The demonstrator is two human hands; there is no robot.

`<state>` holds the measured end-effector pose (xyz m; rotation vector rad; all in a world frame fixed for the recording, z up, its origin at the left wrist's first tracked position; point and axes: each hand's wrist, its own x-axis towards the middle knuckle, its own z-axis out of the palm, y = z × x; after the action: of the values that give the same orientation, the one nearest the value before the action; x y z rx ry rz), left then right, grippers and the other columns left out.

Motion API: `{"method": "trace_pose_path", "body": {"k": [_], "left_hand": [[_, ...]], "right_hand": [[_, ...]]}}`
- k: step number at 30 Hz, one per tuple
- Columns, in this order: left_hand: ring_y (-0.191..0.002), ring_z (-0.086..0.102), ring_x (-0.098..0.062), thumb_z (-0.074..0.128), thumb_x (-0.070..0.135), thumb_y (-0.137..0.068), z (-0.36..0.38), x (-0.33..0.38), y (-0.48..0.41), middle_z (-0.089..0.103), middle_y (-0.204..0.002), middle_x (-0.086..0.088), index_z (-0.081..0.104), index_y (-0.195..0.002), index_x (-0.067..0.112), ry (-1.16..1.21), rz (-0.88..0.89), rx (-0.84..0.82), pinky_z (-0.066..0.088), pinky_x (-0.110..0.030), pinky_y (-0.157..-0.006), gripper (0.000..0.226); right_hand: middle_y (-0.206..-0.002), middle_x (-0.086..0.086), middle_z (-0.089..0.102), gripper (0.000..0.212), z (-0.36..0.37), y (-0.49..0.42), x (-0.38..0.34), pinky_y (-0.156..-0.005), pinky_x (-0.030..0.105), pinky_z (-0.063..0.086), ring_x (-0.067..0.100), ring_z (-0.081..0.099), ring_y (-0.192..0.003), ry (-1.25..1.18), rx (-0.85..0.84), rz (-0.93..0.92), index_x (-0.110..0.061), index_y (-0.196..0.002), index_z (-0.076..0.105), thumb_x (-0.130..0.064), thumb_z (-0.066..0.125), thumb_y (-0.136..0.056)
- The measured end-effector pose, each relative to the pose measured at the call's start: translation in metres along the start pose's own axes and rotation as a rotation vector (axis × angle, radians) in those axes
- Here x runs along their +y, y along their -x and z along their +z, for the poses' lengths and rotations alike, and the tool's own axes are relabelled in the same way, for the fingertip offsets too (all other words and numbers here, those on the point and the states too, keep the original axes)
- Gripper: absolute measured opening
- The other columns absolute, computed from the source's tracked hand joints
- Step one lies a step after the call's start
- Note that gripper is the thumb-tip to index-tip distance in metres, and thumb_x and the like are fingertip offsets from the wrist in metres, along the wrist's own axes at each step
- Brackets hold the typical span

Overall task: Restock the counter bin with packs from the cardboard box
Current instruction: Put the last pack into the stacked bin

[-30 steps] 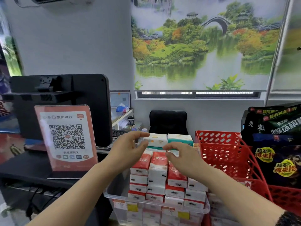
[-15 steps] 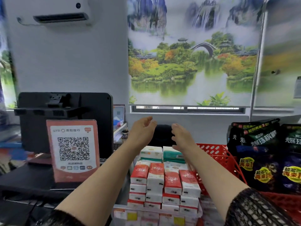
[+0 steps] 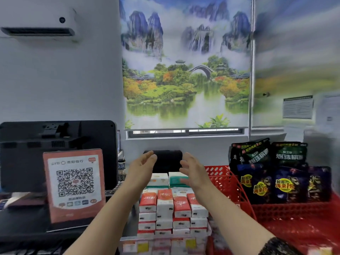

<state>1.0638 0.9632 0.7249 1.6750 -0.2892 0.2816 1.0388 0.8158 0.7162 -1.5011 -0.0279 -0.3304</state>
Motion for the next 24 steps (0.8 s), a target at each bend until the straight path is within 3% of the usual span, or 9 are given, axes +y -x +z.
{"method": "trace_pose_path", "body": {"k": [2,6,9,13,15,17,19,21,24], "left_hand": [[-0.124,0.046,-0.017,0.049,0.030,-0.098,-0.002,0.000,0.012,0.048,-0.142,-0.004,0.048,-0.138,0.019,0.000,-0.018,0.002,0.038,-0.038,-0.105,0.041],[-0.126,0.047,-0.022,0.048,0.033,-0.098,-0.005,-0.001,0.039,0.049,-0.141,-0.003,0.047,-0.138,0.020,-0.013,-0.073,0.014,0.040,-0.038,-0.103,0.043],[-0.101,0.056,-0.012,0.050,0.032,-0.097,-0.004,-0.003,0.057,0.056,-0.130,-0.002,0.050,-0.136,0.020,0.026,-0.114,0.050,0.048,-0.028,-0.081,0.040],[-0.080,0.056,-0.002,0.049,0.026,-0.099,0.003,-0.003,0.079,0.063,-0.104,0.002,0.056,-0.127,0.019,0.070,-0.171,0.096,0.046,-0.015,-0.057,0.030],[-0.074,0.055,-0.001,0.048,0.023,-0.099,0.007,-0.004,0.091,0.061,-0.090,0.007,0.058,-0.115,0.021,0.103,-0.210,0.120,0.045,-0.012,-0.048,0.019],[-0.078,0.057,-0.003,0.050,0.024,-0.098,0.008,-0.004,0.101,0.064,-0.095,0.005,0.060,-0.116,0.017,0.105,-0.229,0.150,0.044,-0.018,-0.058,0.022],[-0.085,0.056,-0.006,0.052,0.026,-0.097,0.005,-0.008,0.107,0.064,-0.112,0.000,0.058,-0.126,0.015,0.096,-0.241,0.181,0.042,-0.025,-0.071,0.031],[-0.088,0.055,-0.006,0.051,0.027,-0.098,0.003,-0.012,0.112,0.061,-0.117,-0.001,0.056,-0.128,0.015,0.069,-0.255,0.202,0.042,-0.026,-0.075,0.033],[-0.100,0.055,-0.012,0.050,0.027,-0.098,-0.002,-0.018,0.114,0.060,-0.121,-0.003,0.055,-0.128,0.014,0.037,-0.280,0.215,0.043,-0.027,-0.082,0.033]], "right_hand": [[-0.126,0.000,0.047,0.024,-0.003,0.012,-0.002,-0.098,0.040,0.040,0.019,0.044,-0.118,-0.016,0.005,0.020,-0.025,-0.116,0.048,-0.036,0.035,-0.100],[-0.141,0.008,0.042,0.044,-0.014,0.032,-0.005,-0.101,0.042,0.038,0.022,0.043,-0.120,-0.069,0.010,0.071,-0.016,-0.139,0.039,-0.037,0.035,-0.100],[-0.144,0.010,0.041,0.045,-0.024,0.048,-0.002,-0.099,0.041,0.037,0.024,0.045,-0.121,-0.072,-0.015,0.101,-0.015,-0.139,0.038,-0.038,0.034,-0.100],[-0.138,0.020,0.046,0.041,-0.041,0.067,0.000,-0.101,0.046,0.041,0.029,0.057,-0.111,-0.063,-0.054,0.140,-0.009,-0.133,0.044,-0.034,0.031,-0.102],[-0.132,0.014,0.051,0.043,-0.050,0.073,0.005,-0.087,0.040,0.046,0.014,0.059,-0.092,-0.081,-0.070,0.154,-0.011,-0.136,0.042,-0.035,0.030,-0.103],[-0.124,0.007,0.052,0.040,-0.056,0.077,0.011,-0.080,0.034,0.042,0.011,0.054,-0.089,-0.086,-0.077,0.173,-0.017,-0.135,0.042,-0.037,0.030,-0.103],[-0.120,0.006,0.053,0.035,-0.059,0.080,0.016,-0.082,0.034,0.041,0.015,0.055,-0.100,-0.095,-0.083,0.202,-0.019,-0.130,0.044,-0.036,0.030,-0.103],[-0.136,0.010,0.048,0.041,-0.063,0.079,0.023,-0.091,0.036,0.038,0.025,0.047,-0.124,-0.086,-0.087,0.225,-0.017,-0.137,0.042,-0.037,0.031,-0.102],[-0.142,0.010,0.044,0.044,-0.065,0.077,0.032,-0.096,0.040,0.035,0.029,0.040,-0.131,-0.051,-0.093,0.232,-0.018,-0.139,0.041,-0.039,0.030,-0.102]]}}
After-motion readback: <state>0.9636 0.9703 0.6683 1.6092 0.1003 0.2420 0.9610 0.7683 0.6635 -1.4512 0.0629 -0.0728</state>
